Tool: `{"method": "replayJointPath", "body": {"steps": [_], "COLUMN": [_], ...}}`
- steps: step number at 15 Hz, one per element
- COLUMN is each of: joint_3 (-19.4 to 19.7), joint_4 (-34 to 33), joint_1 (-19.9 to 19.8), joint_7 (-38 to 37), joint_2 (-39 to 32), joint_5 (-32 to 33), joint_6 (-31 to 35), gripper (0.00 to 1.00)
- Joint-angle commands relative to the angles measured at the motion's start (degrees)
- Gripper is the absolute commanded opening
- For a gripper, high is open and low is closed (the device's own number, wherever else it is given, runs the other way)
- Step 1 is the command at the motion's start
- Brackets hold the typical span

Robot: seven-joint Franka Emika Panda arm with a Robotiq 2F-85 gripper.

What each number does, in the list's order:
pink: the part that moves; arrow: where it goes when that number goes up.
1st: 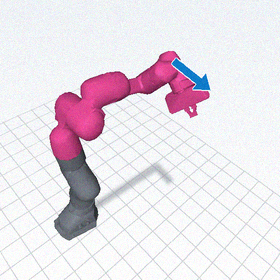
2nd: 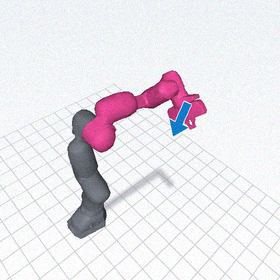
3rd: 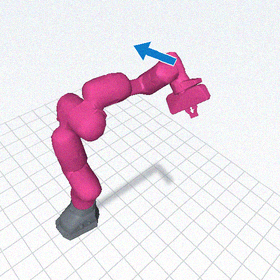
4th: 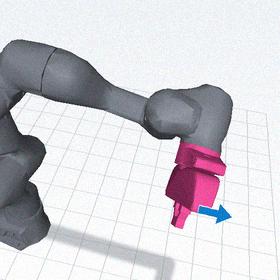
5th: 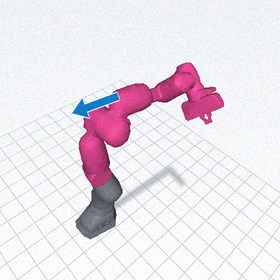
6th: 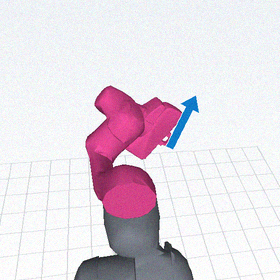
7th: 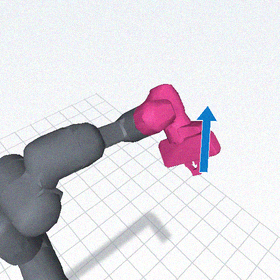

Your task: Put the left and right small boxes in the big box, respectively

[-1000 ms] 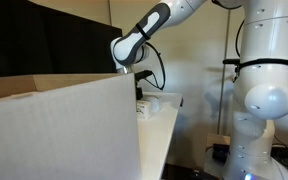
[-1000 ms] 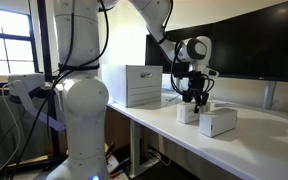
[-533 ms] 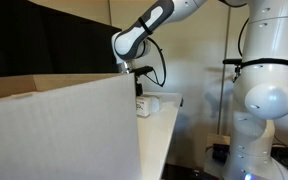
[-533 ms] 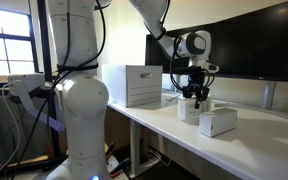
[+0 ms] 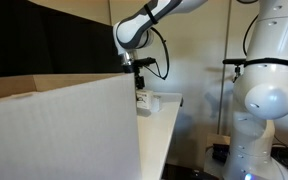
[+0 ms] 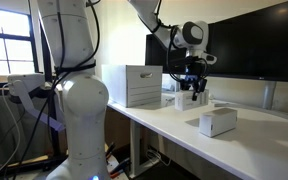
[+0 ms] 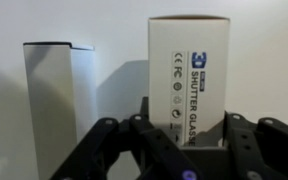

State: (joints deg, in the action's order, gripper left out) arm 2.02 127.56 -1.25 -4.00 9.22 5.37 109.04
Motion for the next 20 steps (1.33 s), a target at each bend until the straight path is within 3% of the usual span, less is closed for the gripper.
{"method": "replayJointPath", "body": {"steps": [1,11,15,16,20], "joint_3": [-0.57,-0.91,-0.95,-0.90,-0.96], "joint_4": [0.13,-3.98,-4.37,-4.51,-4.49], "joint_1": [0.08,0.11,0.01,0.00,0.01], "joint_7": [2.11,4.88,4.00,4.09,4.08], "joint_2": [3.40,6.63,6.12,6.22,5.80], "joint_5": [0.09,0.21,-0.02,-0.03,-0.02], "joint_6": [-4.11,-10.08,-8.68,-8.68,-8.67], "gripper": [0.30,0.30,0.30,0.55,0.55]}}
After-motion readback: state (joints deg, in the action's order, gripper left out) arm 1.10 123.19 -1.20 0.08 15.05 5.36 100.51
